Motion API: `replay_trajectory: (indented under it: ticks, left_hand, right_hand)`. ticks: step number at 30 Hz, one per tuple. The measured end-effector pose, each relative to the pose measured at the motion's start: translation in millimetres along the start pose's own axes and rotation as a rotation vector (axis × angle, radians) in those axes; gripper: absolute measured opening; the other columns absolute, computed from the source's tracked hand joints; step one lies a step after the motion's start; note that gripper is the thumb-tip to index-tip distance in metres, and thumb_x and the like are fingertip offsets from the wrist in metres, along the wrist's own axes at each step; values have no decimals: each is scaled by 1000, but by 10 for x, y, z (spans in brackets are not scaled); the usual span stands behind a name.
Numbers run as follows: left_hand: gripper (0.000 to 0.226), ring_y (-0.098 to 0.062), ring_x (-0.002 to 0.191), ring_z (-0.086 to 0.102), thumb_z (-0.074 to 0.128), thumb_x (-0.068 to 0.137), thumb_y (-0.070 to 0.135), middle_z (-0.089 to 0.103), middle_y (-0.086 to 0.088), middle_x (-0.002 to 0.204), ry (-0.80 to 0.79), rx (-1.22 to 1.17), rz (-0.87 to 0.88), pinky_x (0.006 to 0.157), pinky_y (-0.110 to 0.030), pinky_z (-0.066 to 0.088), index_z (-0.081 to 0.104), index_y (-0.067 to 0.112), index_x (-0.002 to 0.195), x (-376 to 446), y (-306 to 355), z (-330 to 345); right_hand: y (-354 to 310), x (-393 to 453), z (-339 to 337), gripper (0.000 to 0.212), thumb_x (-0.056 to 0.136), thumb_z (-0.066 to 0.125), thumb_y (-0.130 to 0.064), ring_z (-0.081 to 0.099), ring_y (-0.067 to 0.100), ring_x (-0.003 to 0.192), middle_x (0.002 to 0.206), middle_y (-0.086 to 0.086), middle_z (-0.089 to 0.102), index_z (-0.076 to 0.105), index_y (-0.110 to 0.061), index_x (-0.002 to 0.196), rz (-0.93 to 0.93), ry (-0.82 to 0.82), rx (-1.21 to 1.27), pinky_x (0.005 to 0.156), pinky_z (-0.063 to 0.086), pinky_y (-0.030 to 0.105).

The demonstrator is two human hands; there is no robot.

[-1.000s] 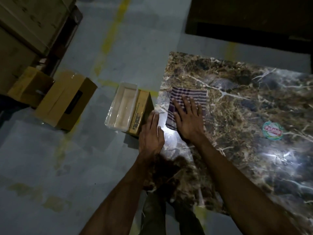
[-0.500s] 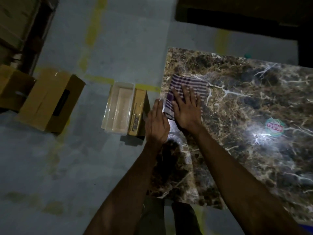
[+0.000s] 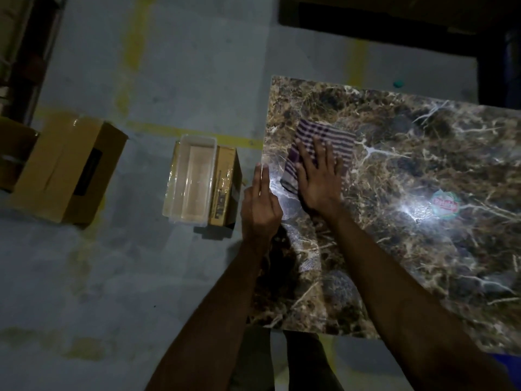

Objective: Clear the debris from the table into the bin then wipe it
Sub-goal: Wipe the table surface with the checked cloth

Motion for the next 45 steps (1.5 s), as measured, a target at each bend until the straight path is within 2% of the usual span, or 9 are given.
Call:
replay_trajectory:
  ticks: [3,9,12,14,16,22,31,37,45]
  left_hand:
    - [38,-31,138,53,41,108,9,43,-18,158,-60,-41,-14,90,-44,57,55,-9,139,14,-49,-18]
    - [19,-32,143,48,61,99,-2,46,-23,154,15,29,93,84,-40,58,66,-13,114,-30,4,-50]
    - [45,-28,139,52,33,109,16,36,-13,163,1,-98,-66,95,-43,54,49,-1,147,1,-134,-50]
    - [52,-29,133,53,33,107,18,29,-8,167,-10,-90,-134,99,-42,51,34,10,159,6,-177,-7]
    - [56,-29,131,53,38,105,20,27,-6,168,-59,-103,-174,100,-42,49,32,12,160,-44,-199,38]
    - [58,-26,154,27,33,104,24,23,-4,170,-196,95,-72,120,-46,28,28,16,162,-346,-148,-49]
    - [60,-20,158,15,37,105,24,20,-2,171,-314,210,1,127,-42,16,25,18,163,-1505,31,-205]
    - [68,-24,157,21,50,97,18,24,-5,169,-356,230,-36,126,-44,18,28,15,162,-2087,238,-242]
    - [66,-28,157,15,41,104,43,18,-2,171,-457,226,-19,125,-51,16,22,24,164,-2492,502,-164]
  right_hand:
    - [-288,81,-4,55,111,20,-47,-2,31,160,174,3,5,14,-38,164,-105,-34,25,126,4,59]
    - [62,-652,-49,55,110,24,-48,-3,23,160,174,-5,0,7,-46,163,-184,-146,19,126,8,56]
    - [241,-546,-99,53,112,20,-48,-1,24,160,174,-3,1,7,-46,163,-71,-98,16,126,6,59]
    - [218,-317,-99,52,112,20,-48,-2,27,160,174,-1,2,8,-44,163,67,-70,58,127,0,58]
    - [80,-223,-30,54,111,17,-49,-3,31,160,174,3,4,11,-41,164,130,-66,81,126,0,60]
    - [-187,-1164,131,54,111,16,-49,-4,27,160,174,-1,-2,9,-42,164,-119,-154,52,126,7,59]
    - [222,-1740,141,56,108,18,-50,3,34,159,173,6,9,13,-42,164,172,-76,104,125,3,59]
    - [64,-2561,274,56,109,28,-47,5,31,160,174,0,5,17,-42,163,-174,-155,83,126,12,57]
    - [879,-3007,128,58,105,27,-55,11,32,159,173,1,14,18,-47,162,139,-60,123,122,17,59]
Point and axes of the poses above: each hand's wrist, its own x-axis towards the middle knuckle, its own z-axis out of the palm, y = z × x, the point moved 5 cm from there along x, towards the middle knuckle
